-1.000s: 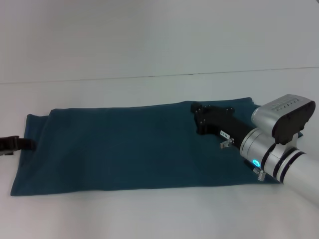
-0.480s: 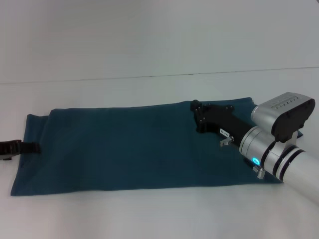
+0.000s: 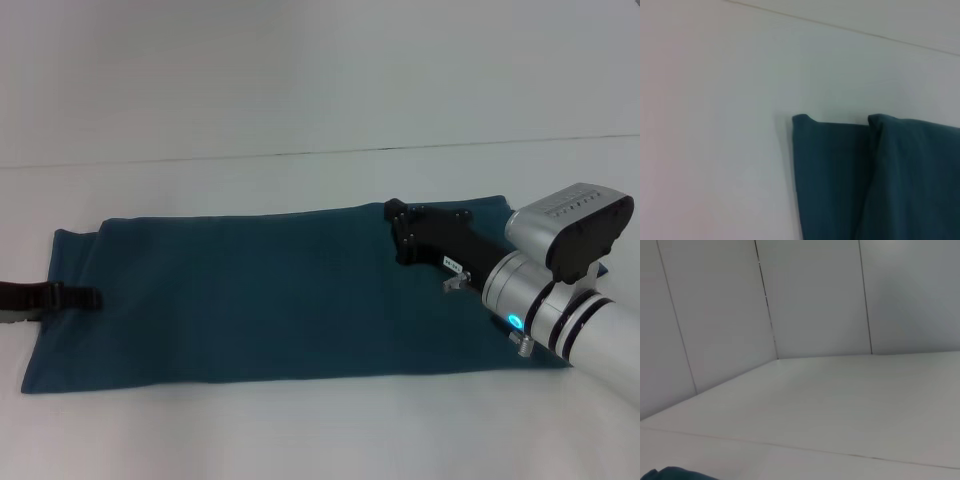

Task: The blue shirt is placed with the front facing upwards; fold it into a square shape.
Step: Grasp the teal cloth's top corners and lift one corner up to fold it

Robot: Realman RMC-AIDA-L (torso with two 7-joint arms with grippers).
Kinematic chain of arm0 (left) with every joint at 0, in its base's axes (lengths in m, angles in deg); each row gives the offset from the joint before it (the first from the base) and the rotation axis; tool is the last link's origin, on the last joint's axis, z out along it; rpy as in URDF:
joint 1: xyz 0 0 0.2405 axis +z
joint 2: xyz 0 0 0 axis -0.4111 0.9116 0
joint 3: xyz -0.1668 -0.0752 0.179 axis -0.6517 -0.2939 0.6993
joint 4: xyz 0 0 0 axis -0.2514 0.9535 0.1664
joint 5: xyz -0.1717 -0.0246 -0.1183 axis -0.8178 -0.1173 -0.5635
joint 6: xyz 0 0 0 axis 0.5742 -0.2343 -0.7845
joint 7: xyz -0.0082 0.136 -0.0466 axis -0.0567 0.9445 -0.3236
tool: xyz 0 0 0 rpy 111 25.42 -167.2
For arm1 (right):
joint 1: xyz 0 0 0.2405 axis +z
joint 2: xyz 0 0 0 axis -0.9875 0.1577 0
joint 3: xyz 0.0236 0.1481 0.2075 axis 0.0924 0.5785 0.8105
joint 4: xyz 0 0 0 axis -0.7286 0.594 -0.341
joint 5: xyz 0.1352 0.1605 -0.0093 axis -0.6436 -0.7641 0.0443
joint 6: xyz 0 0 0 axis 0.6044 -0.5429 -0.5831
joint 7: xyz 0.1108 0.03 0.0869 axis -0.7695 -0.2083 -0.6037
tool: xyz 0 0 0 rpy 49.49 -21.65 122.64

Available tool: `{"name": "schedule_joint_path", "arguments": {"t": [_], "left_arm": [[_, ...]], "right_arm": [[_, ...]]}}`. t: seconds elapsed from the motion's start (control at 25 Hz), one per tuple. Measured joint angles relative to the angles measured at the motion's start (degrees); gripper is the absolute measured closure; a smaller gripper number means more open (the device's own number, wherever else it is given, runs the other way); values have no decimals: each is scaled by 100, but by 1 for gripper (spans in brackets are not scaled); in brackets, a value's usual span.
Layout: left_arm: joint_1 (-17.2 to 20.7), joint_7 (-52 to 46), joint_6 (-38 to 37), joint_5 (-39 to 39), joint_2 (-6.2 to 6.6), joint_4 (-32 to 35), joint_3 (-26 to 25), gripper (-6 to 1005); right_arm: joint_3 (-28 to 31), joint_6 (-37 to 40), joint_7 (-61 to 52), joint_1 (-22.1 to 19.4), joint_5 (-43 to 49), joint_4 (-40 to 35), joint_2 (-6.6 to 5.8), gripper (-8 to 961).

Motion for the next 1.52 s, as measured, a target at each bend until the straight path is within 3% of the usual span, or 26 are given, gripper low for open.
{"name": "schedule_joint_path", "arguments": {"t": [0.24,0.4,0.92,1.0,1.12,1.4,1.52], "left_arm": [[-1,88,-203,-165,-45,-147,-11,94],[25,252,-306,-408,-104,-304,-27,169],[-48,400,-215,-352,-48,-25,30,434],[-42,402,-200,-266,-62,-34,105,528],[-65,379,-147,-9,-111,-78,296,668],[-63,420,-187,204,-329,-572,546,753],[-53,421,-190,207,-344,-638,563,806]], "right_arm": [[-6,-21,-1,4,0,-23,0,954],[-2,-23,-1,7,0,-23,0,954],[-25,-74,0,0,0,-29,0,955],[-26,-74,-1,-2,0,-30,0,955],[-26,-74,-1,-14,0,-32,0,955],[-26,-41,-1,-27,0,0,0,955],[-26,-35,-1,-31,0,13,0,955]]}}
